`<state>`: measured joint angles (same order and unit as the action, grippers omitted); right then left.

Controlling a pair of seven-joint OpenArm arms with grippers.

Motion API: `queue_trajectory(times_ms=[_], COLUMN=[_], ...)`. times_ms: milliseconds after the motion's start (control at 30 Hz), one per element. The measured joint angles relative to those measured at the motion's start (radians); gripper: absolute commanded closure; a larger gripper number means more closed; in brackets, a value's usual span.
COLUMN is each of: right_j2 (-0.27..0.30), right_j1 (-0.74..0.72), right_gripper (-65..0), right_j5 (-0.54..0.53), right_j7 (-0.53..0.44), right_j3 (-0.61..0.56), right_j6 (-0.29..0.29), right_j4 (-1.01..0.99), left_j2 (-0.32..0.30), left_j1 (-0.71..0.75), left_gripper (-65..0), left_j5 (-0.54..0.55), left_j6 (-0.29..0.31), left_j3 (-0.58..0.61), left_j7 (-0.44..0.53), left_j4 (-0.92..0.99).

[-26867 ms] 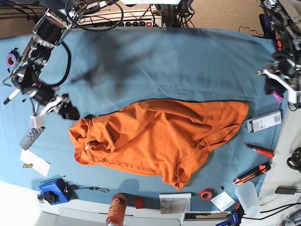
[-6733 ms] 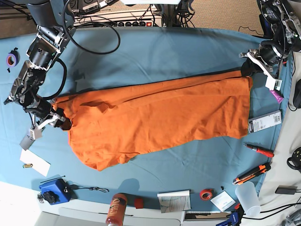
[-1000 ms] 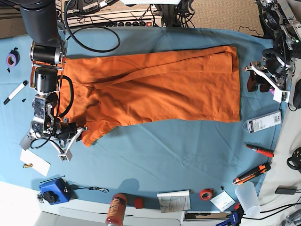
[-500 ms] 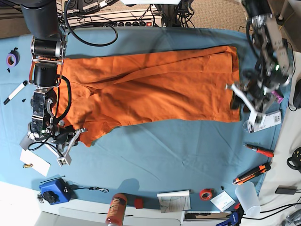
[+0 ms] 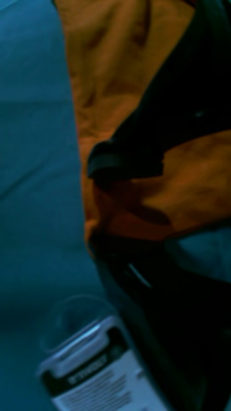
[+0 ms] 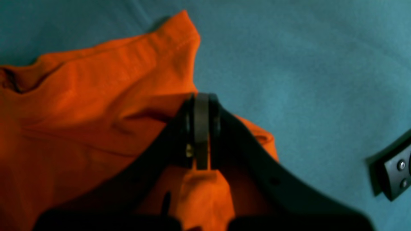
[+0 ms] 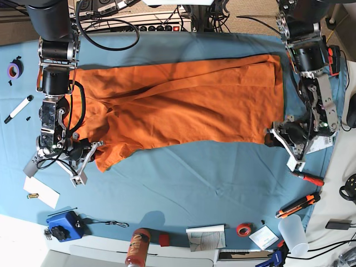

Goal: Layout the t-shirt on the table in an organized manner, then fold the t-shirt properly
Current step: 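Grasp the t-shirt hem corners with both grippers, then fold the hem toward the folded edge with both grippers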

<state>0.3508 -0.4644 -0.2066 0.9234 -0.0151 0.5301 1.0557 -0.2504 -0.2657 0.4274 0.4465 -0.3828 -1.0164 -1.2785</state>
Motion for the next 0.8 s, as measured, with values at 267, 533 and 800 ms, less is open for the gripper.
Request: queue_trajectory(times_ms=[267,533,800], right_j2=[0.000,-0.002,-0.003], right_j1=[0.000,0.001,0.007], right_gripper=[0.0,0.0,0.0], right_j5=[0.000,-0.046,-0.197], right_j7=[0.000,0.001,0.093], right_j3=[0.000,0.024,0.266], right_j6=[0.000,0.000,0.106], right_j4=[0.000,0.000,0.082], left_j2=[-0.003,-0.002,0.001], left_j1=[-0.006,0.004,0.024], left_gripper=[0.0,0.0,0.0], left_j5=[0.019,0.048,0.145], left_j6=[-0.008,-0.008,-0.039], left_j3=[-0.005,-0.004,-0.004], left_j7=[-0.077,-0.140,-0.241], left_j4=[0.007,-0.031,-0.192])
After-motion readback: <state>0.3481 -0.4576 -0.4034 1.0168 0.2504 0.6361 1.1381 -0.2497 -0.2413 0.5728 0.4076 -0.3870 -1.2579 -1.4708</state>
